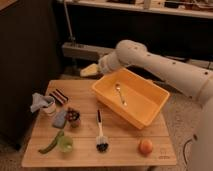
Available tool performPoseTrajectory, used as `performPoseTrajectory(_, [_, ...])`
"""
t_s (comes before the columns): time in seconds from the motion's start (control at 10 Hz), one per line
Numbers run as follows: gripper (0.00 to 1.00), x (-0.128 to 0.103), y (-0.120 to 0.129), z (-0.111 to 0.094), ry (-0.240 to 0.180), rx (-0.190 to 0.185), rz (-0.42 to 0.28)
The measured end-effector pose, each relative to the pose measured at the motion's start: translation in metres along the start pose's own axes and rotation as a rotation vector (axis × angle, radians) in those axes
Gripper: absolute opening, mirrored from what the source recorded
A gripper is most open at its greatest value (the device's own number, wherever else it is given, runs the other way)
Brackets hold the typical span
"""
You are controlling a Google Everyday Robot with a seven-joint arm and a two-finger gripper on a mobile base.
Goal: Wipe table surface with eraser
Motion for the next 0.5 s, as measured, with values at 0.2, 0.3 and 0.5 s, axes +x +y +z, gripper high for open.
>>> performPoseTrajectory(0.2, [0.8, -0.013, 0.028, 0.039, 0.016, 0.051, -0.112])
performPoseTrajectory(0.3, [0.8, -0.021, 0.043, 0.062, 0.017, 0.074, -0.167])
performPoseTrajectory(0.5, [0.8, -0.031, 0.065, 0.099, 0.01, 0.108, -0.248])
